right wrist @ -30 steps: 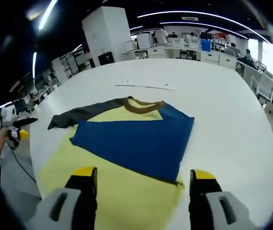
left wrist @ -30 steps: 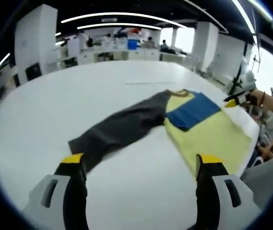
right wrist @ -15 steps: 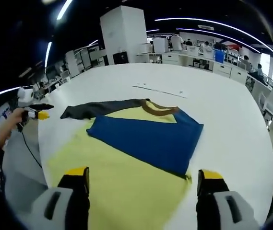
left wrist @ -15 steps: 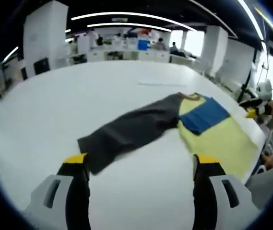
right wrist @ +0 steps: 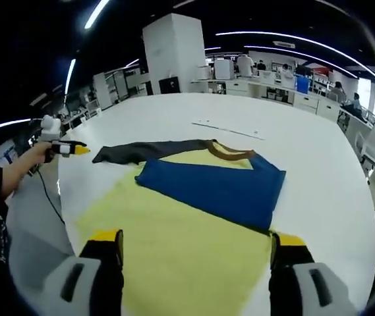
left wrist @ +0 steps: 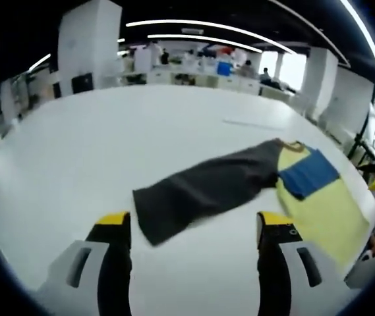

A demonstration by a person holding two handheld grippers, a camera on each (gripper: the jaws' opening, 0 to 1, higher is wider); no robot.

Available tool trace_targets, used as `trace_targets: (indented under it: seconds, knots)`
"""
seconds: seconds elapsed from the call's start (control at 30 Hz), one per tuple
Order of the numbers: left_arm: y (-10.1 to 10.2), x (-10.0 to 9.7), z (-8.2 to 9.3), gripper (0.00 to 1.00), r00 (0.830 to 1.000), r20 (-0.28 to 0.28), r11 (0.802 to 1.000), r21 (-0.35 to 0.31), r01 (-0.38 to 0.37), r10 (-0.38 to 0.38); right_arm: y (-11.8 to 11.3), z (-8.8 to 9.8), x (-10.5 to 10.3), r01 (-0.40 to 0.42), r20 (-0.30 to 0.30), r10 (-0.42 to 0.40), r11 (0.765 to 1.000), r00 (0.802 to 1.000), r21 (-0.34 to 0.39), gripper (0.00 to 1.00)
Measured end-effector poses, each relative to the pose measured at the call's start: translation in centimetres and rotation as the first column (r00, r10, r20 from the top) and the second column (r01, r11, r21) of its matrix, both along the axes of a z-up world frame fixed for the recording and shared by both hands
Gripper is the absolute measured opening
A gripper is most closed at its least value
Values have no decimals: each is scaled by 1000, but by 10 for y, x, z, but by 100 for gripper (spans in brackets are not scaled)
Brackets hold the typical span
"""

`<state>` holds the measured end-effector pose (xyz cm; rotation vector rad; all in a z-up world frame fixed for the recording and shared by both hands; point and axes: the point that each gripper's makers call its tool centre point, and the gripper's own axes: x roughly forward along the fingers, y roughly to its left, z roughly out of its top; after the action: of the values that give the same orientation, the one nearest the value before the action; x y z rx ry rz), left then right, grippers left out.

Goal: Fold the garment on the visible template until the final outline fits inside the template.

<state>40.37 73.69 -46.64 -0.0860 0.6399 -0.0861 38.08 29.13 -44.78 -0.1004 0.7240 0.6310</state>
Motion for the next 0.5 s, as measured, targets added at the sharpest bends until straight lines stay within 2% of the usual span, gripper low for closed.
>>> trace_targets:
  seconds: [0.13, 0.23, 0.33, 0.5]
  knots:
    - [10, 4, -11, 64, 999, -20, 999, -4, -33, 33, 2, 4, -7, -8, 4, 8, 1000, 1000, 6, 94]
    - [21, 7, -17, 62, 998, -22, 998, 21, -66, 66, 1, 10, -9, -5, 19, 4, 1000, 1000, 12, 94]
    - [28, 10, -22, 56, 995, -26, 995, 7, -99, 99, 2, 13, -10, -5, 33, 5, 1000, 999, 16, 95]
    - [33, 11, -31, 49, 992, -38, 993, 7, -120, 120, 2, 11, -13, -36, 47, 37, 999, 998, -13, 97]
